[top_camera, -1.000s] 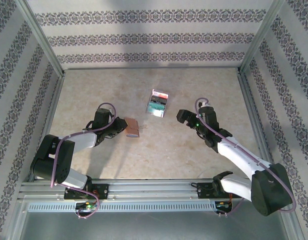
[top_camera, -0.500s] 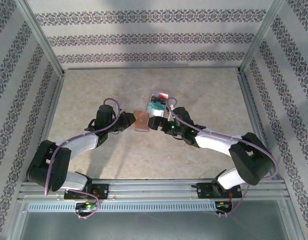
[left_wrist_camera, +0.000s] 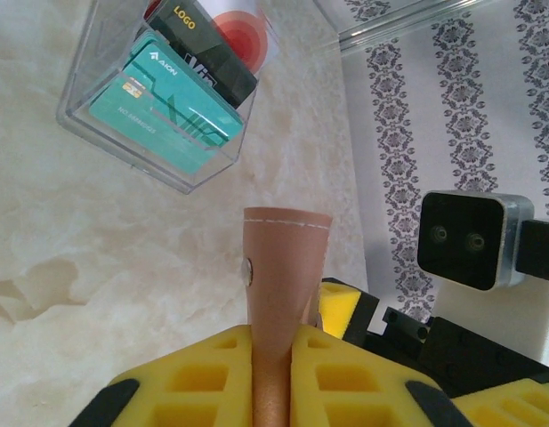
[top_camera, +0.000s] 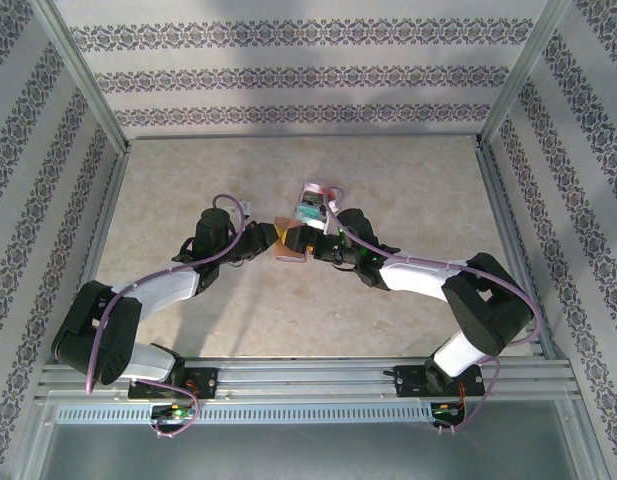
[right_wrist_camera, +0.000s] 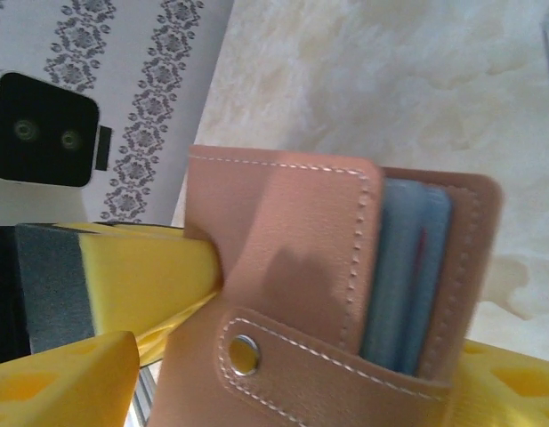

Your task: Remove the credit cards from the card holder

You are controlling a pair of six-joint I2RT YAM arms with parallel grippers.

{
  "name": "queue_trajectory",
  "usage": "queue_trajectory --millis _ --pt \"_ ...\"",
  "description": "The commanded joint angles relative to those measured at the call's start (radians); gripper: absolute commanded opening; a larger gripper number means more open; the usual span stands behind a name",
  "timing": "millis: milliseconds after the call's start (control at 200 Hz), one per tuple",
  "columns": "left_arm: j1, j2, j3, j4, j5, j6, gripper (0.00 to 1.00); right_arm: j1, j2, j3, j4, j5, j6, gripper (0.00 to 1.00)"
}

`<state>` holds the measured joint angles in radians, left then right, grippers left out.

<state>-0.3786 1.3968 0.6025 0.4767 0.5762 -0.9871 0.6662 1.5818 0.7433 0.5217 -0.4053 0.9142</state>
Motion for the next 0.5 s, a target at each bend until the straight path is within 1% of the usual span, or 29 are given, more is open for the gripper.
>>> queue_trajectory --millis 0,60,95,385,495 --pt "-0.011 0.016 0.025 0.106 0.010 -0.042 0.20 0.016 -0.001 0.012 0.054 -0.018 0.000 0.75" --pt "-0.011 0.025 0.026 0.119 0.007 -0.053 0.24 0.015 -0.009 0.006 0.055 -0.016 -0.001 0.72" --pt "-0.013 0.032 0.027 0.131 0.008 -0.059 0.25 0.015 -0.014 0.002 0.055 -0.014 -0.002 0.67" --pt "-0.018 0.064 0.041 0.166 0.016 -0.088 0.28 0.008 -0.050 -0.018 0.058 0.000 -0.006 0.45" --pt "-0.017 0.059 0.044 0.164 0.016 -0.085 0.32 -0.003 -0.062 -0.025 0.061 -0.003 -0.001 0.33"
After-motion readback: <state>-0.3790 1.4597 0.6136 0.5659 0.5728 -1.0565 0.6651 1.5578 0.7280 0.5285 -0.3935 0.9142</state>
